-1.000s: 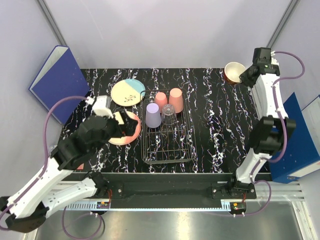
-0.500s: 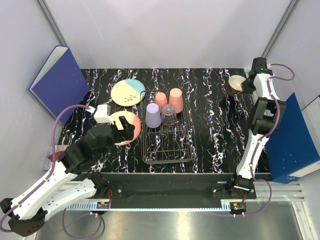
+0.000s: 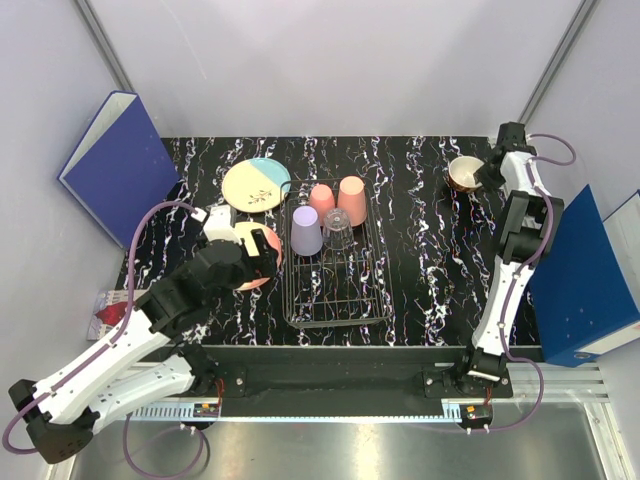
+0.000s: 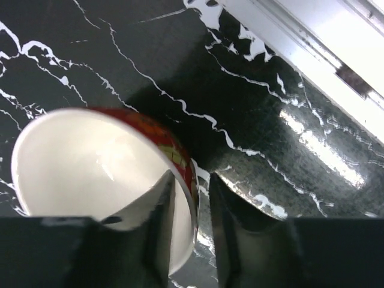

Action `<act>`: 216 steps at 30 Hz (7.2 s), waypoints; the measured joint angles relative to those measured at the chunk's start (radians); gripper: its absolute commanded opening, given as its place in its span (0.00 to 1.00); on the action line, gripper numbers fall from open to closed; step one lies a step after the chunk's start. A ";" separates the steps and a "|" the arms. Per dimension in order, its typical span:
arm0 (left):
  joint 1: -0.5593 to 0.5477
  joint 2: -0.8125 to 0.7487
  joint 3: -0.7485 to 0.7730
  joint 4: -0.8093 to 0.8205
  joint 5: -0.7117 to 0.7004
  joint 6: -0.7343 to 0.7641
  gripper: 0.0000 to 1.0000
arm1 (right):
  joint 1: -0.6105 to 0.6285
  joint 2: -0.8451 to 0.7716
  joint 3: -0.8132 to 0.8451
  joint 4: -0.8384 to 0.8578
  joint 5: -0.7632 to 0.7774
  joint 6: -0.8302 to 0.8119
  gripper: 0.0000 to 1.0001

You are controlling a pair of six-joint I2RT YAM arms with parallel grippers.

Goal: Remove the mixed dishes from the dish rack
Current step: Place the bowl at the corner of the board, then pick up the cup from the dish rack, then place the cup at the center of the board, then pick up the cup from the dish rack.

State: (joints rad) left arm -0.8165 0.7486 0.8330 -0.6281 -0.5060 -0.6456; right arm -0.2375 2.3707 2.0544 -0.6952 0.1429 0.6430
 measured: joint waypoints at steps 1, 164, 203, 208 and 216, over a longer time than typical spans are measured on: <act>0.000 0.000 0.000 0.002 0.000 -0.003 0.99 | 0.000 0.000 -0.002 0.008 -0.007 -0.003 0.54; 0.188 -0.170 -0.075 0.444 0.472 -0.260 0.99 | 0.220 -0.674 -0.383 -0.426 0.012 0.128 0.00; 0.188 -0.110 -0.137 0.397 0.520 -0.253 0.99 | 0.141 -0.485 -0.329 -0.455 0.072 0.090 0.35; 0.188 -0.114 -0.140 0.409 0.540 -0.221 0.99 | 0.141 -0.574 -0.248 -0.472 0.047 0.093 0.35; 0.188 -0.069 -0.124 0.411 0.547 -0.139 0.99 | 0.162 -0.860 -0.207 -0.430 -0.036 0.083 0.48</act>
State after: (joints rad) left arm -0.6285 0.6800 0.7086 -0.2169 0.0410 -0.7849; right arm -0.0757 1.5108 1.8477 -1.1248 0.1070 0.7261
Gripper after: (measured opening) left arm 0.985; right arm 0.365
